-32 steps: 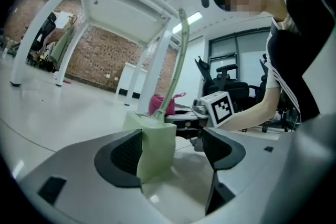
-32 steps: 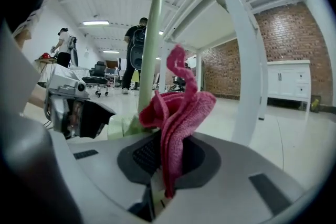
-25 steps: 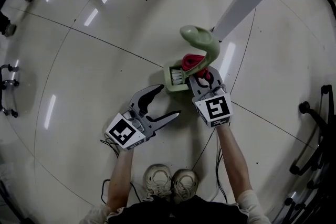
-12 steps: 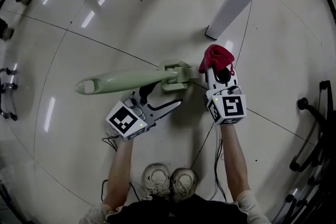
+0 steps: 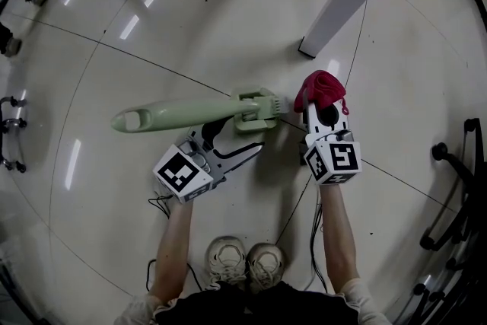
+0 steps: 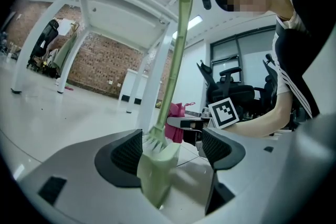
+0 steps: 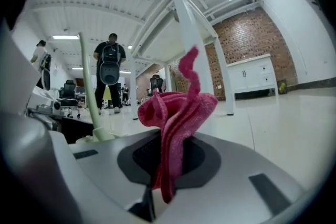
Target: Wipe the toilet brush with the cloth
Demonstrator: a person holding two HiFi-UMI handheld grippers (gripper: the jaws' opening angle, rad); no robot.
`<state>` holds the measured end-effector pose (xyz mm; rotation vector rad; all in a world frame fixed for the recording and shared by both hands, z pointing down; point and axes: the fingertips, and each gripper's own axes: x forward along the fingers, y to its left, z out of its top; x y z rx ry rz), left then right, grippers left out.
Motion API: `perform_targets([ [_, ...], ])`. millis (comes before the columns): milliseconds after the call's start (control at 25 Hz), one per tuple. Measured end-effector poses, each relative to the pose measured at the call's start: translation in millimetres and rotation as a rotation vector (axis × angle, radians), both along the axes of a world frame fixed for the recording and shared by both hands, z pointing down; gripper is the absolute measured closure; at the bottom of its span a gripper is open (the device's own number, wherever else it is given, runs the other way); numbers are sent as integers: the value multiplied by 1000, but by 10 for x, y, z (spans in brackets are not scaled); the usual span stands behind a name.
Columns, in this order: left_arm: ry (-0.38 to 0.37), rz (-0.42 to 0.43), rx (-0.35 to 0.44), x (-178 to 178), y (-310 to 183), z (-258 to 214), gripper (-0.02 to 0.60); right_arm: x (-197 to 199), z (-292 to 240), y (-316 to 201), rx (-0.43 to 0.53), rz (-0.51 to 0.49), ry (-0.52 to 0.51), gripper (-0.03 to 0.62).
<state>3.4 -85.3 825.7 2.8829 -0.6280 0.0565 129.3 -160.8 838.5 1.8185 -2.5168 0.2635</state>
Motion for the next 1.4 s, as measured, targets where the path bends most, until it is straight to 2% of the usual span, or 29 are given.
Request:
perform_targets([
  [160, 2, -9, 0, 16, -13, -11, 221, -386, 75, 52, -15, -110, 55, 562],
  [280, -7, -10, 1, 22, -22, -4, 221, -569, 251, 40, -52, -144, 106, 562],
  [400, -10, -5, 5, 24, -23, -2, 221, -524, 275, 27, -63, -126, 96, 562],
  [480, -6, -5, -3, 21, -22, 2, 221, -367, 223, 16, -48, -67, 83, 562],
  [680, 11, -7, -6, 24, -47, -16, 222, 156, 249, -29, -65, 127, -7, 562],
  [760, 15, -10, -17, 24, -53, -12, 222, 176, 334, -37, -97, 97, -84, 562],
  [880, 13, -19, -24, 9, -67, 20, 222, 8, 486, -64, -156, 8, -268, 562],
  [960, 16, -18, -20, 19, -66, 11, 221, -70, 556, -74, -181, -2, -346, 562],
  [1160, 4, -17, -17, 16, -72, 23, 222, -181, 598, 27, -229, -23, -341, 562],
  [1400, 6, -25, -15, 7, -59, 32, 222, -217, 643, 436, -276, -37, -319, 562],
])
